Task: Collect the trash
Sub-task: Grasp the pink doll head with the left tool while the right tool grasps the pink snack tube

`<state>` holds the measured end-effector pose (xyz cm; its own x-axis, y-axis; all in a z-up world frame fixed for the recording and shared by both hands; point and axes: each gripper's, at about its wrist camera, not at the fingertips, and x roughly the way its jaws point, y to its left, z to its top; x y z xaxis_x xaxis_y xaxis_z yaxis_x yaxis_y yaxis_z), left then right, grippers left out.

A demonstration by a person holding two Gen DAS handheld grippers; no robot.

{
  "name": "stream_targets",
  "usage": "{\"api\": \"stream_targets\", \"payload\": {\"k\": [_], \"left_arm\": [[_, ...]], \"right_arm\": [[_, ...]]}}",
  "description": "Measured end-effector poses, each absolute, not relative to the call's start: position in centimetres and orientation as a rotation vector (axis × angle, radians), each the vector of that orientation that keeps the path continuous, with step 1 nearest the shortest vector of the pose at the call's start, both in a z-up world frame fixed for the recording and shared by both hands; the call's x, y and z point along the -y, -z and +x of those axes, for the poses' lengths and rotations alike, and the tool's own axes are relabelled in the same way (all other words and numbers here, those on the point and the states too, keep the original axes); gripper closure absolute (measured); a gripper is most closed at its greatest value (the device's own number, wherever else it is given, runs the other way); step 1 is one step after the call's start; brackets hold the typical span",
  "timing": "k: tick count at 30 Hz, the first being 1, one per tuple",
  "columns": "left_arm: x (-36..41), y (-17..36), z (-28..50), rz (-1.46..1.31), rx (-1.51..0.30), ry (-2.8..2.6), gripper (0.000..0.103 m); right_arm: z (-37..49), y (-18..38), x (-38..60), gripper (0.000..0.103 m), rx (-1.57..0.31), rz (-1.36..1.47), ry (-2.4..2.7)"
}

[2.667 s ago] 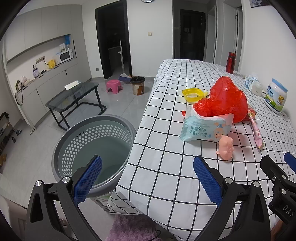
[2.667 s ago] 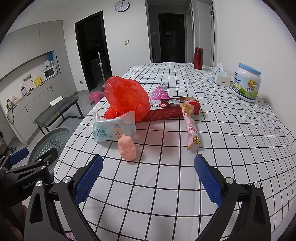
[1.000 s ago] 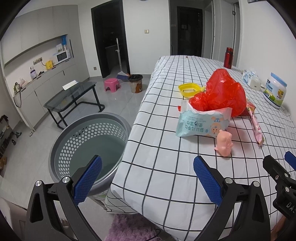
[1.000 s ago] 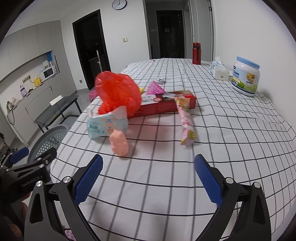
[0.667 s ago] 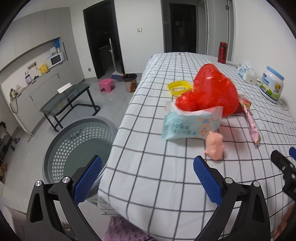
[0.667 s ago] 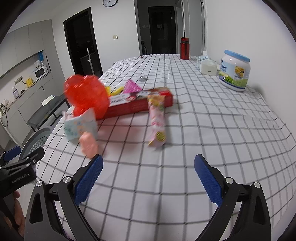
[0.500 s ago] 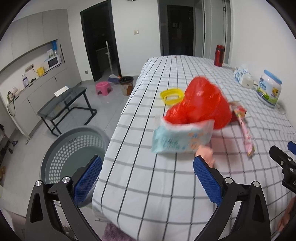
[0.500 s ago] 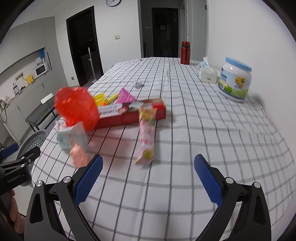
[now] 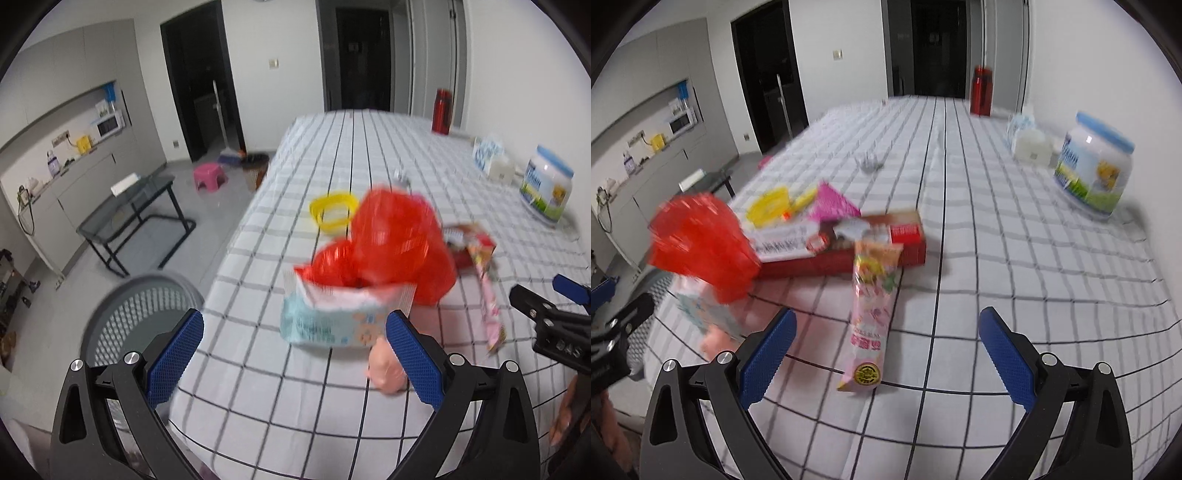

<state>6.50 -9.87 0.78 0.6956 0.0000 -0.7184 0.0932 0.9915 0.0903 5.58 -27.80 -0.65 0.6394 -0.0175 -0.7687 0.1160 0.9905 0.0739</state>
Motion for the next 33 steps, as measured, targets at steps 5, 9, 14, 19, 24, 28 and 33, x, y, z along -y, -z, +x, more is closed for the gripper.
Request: {"api": "stream_targets", "payload": {"k": [5,9,14,19,24,28,33], "left_arm": [[9.9,1.6,6.3,0.096,-0.838,0.051,0.006],[10.4,2.3,6.0,0.089,-0.829,0.053,0.006],[11.1,3.1,6.0,0.091,-0.827,0.062,0.006],[11.5,3.8,5.9,0.083,-0.836,0.079,0.006],[12.2,4.4,5.9,0.09,-0.842,0.098,0.006],[12.7,5.0,6.0,0.087,-0.855,0.116,0.006],[13.3,6.0,6.5,0.075,-0.873,0.123,0.006]], "right_arm": [[7.6,4.1,27.5,0.009,-0.947,0.12,0.089],[8.4,4.8,27.0,0.009,-0.945,0.086,0.093],[8.9,5.1,26.4,0.015,-0.935,0.053,0.082],[9.3,5.8,26.2,0.064,-0.967,0.054,0.043],[8.2,5.4,26.2,0.082,-0.942,0.069,0.025],[6.3,4.5,26.6,0.083,-0.91,0.115,0.004],[4.6,4.0,27.3,0.083,-0.896,0.15,0.004]]}}
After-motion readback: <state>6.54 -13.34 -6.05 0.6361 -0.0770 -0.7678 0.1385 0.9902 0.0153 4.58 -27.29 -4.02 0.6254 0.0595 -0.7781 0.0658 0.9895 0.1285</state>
